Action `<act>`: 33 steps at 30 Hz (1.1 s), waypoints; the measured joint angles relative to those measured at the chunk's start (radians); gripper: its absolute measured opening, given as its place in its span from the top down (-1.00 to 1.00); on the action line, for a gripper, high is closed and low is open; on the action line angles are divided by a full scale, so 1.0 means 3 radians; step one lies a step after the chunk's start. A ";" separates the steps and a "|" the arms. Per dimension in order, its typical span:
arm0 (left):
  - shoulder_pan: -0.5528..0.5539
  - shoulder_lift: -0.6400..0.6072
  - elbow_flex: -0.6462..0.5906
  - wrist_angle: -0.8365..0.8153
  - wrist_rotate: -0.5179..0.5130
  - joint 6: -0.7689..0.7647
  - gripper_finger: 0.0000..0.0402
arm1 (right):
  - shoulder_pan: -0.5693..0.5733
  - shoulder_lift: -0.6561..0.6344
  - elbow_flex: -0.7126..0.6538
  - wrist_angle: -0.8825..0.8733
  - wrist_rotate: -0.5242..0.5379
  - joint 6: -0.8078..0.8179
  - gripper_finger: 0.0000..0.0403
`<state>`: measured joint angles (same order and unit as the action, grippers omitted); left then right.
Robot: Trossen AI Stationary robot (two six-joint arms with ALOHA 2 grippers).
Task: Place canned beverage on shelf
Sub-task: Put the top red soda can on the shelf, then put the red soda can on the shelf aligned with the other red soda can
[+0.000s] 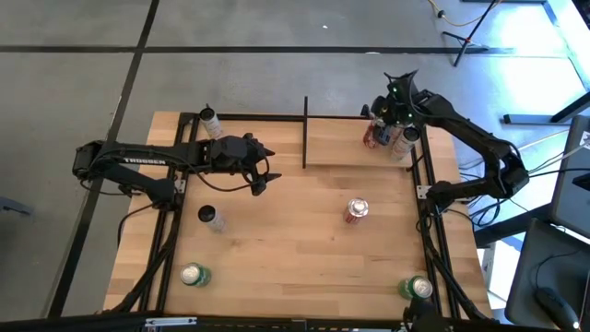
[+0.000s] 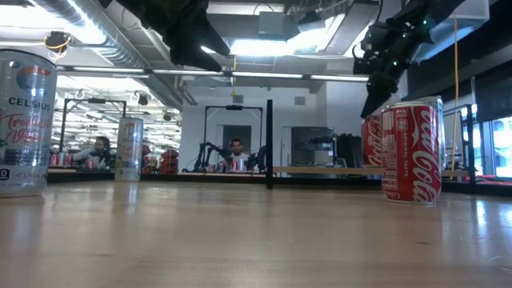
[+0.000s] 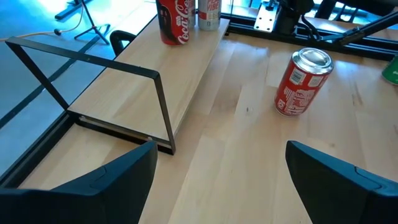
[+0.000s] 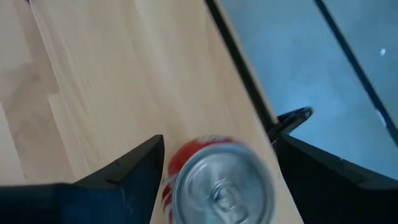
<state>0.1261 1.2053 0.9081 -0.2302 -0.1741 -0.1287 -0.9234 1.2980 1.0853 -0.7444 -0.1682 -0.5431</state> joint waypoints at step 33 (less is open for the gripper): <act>-0.0198 0.0068 0.0003 0.0023 0.0160 -0.0381 -0.70 | 0.2509 -0.0055 0.0501 -0.0797 -0.0310 0.1993 -0.43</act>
<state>0.0666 1.2258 0.9089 -0.2234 -0.1262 -0.2430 -0.1706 1.2815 1.2357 -0.9834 -0.2612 0.0549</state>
